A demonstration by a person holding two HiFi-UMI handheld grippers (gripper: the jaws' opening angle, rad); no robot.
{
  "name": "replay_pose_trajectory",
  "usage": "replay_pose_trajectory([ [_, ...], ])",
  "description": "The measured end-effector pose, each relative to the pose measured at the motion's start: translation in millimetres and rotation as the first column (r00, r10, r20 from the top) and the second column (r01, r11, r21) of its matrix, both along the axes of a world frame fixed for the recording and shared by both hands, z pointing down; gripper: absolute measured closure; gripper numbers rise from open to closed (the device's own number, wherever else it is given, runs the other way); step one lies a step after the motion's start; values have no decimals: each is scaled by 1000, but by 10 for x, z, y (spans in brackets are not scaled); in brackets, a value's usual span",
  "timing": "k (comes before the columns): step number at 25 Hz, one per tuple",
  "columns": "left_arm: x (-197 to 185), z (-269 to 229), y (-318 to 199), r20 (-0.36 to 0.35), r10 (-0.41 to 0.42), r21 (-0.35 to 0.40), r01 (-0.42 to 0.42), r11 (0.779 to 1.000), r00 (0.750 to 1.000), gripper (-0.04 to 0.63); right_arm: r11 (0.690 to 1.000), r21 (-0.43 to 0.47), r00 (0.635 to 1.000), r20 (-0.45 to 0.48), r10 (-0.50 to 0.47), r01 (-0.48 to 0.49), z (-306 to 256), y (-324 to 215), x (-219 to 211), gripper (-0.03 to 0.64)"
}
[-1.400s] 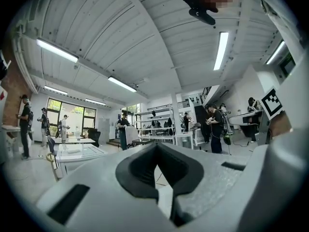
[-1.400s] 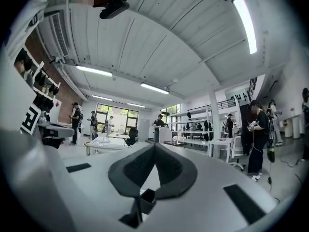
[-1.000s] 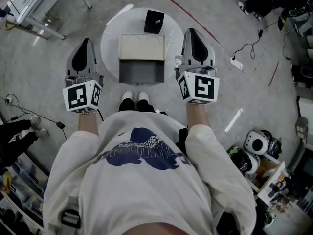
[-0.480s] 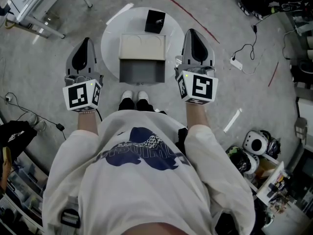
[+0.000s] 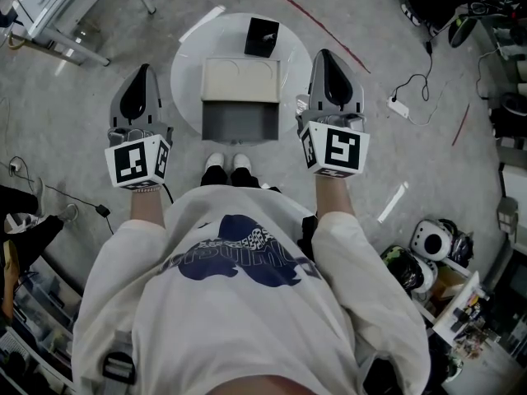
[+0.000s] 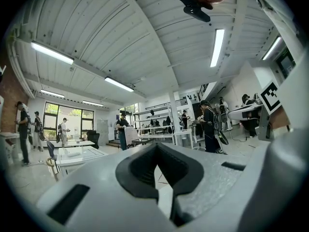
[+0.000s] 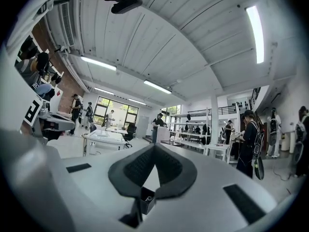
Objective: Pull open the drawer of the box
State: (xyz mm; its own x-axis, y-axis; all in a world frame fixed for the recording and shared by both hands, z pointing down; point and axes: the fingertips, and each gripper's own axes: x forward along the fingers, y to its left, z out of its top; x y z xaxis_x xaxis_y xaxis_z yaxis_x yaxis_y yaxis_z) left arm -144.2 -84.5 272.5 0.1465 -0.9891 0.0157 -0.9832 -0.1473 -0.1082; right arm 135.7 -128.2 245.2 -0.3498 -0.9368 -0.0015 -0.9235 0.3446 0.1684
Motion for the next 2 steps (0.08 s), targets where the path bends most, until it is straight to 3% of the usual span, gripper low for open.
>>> replay_pose_trajectory([
  [2, -13, -2, -5, 1, -1, -1, 1, 1000, 1000, 589, 1000, -1, 1000, -5, 0, 0, -2, -5, -8, 620],
])
